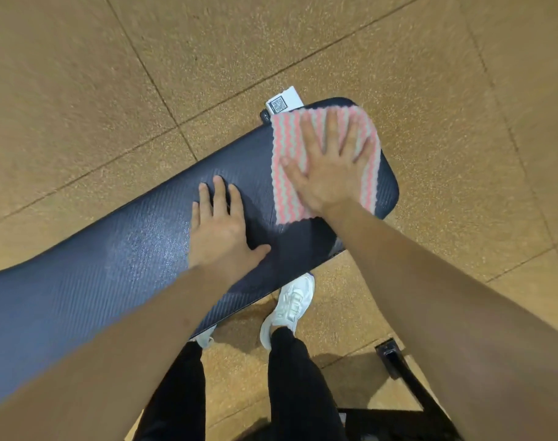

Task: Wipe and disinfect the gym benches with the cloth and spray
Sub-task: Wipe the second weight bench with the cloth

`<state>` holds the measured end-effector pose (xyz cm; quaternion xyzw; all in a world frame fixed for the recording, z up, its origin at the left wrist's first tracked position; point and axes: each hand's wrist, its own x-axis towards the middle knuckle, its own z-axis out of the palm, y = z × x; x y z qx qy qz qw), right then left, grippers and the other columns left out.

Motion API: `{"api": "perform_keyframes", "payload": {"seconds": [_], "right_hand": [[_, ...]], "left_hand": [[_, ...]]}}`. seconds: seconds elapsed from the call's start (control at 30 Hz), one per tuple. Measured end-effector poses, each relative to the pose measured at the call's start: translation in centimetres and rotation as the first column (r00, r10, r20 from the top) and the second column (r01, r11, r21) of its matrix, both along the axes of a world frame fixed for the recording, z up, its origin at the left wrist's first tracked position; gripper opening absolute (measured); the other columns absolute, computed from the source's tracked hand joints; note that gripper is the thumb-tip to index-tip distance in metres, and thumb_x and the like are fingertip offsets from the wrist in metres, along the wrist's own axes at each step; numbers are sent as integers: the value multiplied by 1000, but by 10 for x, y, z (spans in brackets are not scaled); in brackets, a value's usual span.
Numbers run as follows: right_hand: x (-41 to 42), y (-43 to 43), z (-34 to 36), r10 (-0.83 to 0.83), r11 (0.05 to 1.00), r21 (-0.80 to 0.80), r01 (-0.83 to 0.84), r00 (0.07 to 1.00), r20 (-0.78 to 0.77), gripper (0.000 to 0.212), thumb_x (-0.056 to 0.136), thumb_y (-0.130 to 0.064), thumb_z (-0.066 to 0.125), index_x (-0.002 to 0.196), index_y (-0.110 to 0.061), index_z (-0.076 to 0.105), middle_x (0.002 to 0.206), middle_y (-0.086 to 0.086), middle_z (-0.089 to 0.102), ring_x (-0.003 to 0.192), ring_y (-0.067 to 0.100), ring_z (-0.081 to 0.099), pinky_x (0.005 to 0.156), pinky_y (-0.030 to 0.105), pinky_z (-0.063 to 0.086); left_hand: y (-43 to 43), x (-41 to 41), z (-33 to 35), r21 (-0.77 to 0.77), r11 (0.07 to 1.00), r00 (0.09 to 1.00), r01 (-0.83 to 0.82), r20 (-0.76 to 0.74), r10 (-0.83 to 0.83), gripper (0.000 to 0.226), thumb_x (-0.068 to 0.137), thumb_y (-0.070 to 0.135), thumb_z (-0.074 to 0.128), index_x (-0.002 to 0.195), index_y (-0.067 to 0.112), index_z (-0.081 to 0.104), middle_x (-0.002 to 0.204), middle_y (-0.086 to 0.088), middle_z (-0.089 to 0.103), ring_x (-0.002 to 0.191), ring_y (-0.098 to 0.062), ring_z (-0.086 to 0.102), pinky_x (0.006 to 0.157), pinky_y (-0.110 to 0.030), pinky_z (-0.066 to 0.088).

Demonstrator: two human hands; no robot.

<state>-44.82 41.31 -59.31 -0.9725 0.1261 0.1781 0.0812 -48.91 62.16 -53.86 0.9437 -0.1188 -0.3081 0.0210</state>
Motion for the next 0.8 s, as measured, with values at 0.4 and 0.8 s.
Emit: {"api": "perform_keyframes", "payload": {"seconds": [0.4,0.8], "right_hand": [[-3,-47,4,97,995,-10,-97,995,8,74,98,-73,10,161,-38,-3,171,1,-7,156,33,-10,119,68,4],[-149,2,8,106,994,-6,-107,989,-100,75,103,-63,20,161,-27,-12,168,17,-15,152,44,-18,118,71,3]], "left_hand": [[-10,-1,6,101,995,1000,3,27,-5,131,76,77,70,163,6,3,172,-17,-3,159,-41,-2,129,-53,12],[-2,-7,0,31,1000,997,-4,81,2,129,73,75,74,162,6,11,172,-17,3,158,-42,0,128,-56,14]]}}
